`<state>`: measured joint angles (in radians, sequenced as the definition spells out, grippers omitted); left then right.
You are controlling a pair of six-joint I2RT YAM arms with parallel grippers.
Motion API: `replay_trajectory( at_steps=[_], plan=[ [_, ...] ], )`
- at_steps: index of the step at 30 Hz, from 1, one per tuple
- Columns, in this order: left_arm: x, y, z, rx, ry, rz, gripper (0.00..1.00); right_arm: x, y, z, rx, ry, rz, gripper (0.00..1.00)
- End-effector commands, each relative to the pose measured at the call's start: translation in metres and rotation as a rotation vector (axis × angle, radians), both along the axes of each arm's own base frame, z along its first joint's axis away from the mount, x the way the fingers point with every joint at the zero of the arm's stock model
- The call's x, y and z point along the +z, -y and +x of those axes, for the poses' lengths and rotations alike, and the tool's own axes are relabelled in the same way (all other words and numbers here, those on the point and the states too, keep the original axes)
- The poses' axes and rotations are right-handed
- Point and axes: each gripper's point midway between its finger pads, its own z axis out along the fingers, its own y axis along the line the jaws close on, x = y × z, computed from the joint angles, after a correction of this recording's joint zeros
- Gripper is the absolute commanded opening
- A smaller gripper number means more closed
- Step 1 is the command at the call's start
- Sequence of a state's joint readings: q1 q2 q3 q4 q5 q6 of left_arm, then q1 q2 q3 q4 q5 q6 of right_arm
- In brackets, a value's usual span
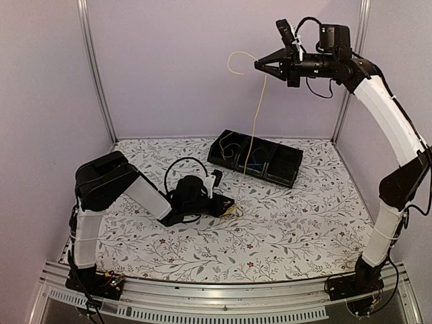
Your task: Untangle the cables
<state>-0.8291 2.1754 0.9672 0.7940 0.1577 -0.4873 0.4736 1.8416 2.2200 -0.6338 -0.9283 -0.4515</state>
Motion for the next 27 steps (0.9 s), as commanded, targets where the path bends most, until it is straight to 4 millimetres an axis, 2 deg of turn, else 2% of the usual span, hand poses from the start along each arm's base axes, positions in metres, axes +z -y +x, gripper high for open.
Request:
replay_trajectory(
  at_steps=[1, 4, 8, 12, 16, 17, 19, 23, 25, 27],
  plan=[
    [-0.036, -0.014, -0.004, 0.013, -0.084, 0.063, 0.35, 0.070, 0.019, -0.023, 0.024, 0.103, 0.111, 0.00],
    [-0.041, -0.017, -0.004, 0.019, -0.102, 0.077, 0.34, 0.101, 0.042, -0.016, -0.032, 0.179, 0.160, 0.00],
    [-0.047, -0.020, -0.003, 0.029, -0.129, 0.095, 0.32, 0.144, 0.093, -0.009, -0.116, 0.251, 0.234, 0.00],
    [-0.047, -0.025, 0.002, 0.049, -0.136, 0.137, 0.31, 0.169, 0.144, -0.004, -0.225, 0.300, 0.260, 0.00],
    [-0.050, -0.047, 0.010, 0.104, -0.146, 0.238, 0.26, 0.187, 0.182, -0.006, -0.322, 0.340, 0.272, 0.00],
    [-0.051, -0.055, 0.011, 0.117, -0.148, 0.265, 0.26, 0.190, 0.185, -0.008, -0.333, 0.345, 0.276, 0.00],
    [-0.053, -0.075, 0.012, 0.152, -0.158, 0.316, 0.24, 0.190, 0.202, -0.003, -0.388, 0.351, 0.270, 0.00],
    [-0.040, -0.112, 0.011, 0.196, -0.137, 0.365, 0.22, 0.182, 0.204, 0.001, -0.387, 0.323, 0.262, 0.00],
    [-0.023, -0.119, 0.008, 0.183, -0.085, 0.361, 0.24, 0.169, 0.198, 0.005, -0.339, 0.257, 0.263, 0.00],
    [0.003, -0.112, 0.002, 0.131, -0.013, 0.307, 0.31, 0.151, 0.187, 0.011, -0.309, 0.176, 0.261, 0.00]
  ],
)
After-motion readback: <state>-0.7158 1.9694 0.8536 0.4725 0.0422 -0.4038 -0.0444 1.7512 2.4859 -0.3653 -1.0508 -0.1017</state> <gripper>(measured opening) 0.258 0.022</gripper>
